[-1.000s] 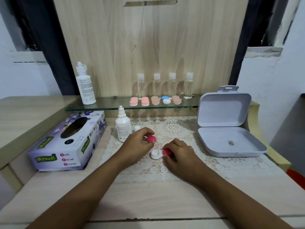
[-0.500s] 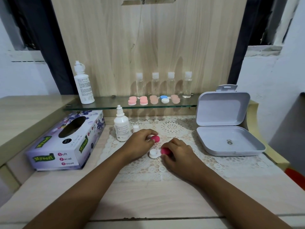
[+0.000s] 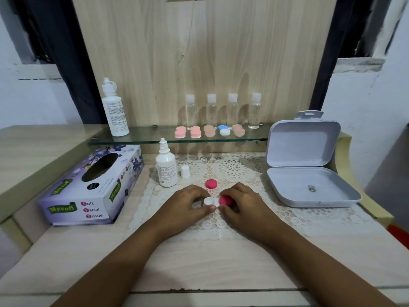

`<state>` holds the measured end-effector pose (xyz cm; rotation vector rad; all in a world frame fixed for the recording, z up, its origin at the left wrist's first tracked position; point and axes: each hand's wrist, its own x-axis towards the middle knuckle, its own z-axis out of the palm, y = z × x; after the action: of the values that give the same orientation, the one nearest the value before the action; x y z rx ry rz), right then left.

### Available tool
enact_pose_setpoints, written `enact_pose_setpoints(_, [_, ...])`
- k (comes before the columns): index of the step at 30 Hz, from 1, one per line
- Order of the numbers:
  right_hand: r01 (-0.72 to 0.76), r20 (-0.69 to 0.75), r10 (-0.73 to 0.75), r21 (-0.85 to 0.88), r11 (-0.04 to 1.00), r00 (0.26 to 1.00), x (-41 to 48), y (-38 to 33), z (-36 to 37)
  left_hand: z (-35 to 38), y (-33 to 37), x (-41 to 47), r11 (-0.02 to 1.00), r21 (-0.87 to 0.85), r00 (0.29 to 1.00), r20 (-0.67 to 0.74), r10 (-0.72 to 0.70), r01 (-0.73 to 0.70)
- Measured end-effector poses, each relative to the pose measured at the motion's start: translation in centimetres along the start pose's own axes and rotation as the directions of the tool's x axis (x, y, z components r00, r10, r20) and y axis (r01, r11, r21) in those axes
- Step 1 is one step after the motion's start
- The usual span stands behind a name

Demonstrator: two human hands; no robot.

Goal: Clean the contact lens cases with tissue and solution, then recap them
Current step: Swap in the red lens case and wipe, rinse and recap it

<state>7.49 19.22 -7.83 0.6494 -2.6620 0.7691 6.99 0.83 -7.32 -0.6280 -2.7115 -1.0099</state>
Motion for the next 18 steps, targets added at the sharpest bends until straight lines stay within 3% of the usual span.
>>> enact_pose_setpoints(9, [-0.114, -0.022, 0.117, 0.09, 0.989, 0.993, 0.32, -0.14, -0.3, 0.16, 0.03, -0.28, 1.0, -0.026, 0.999, -0.03, -0.013, 0.012])
enact_pose_setpoints(18, [-0.007, 0.027, 0.005, 0.067, 0.998, 1.0, 0.55, 0.06, -0.72, 0.29, 0.05, -0.25, 0.998, 0.001, 0.998, -0.029, -0.064, 0.064])
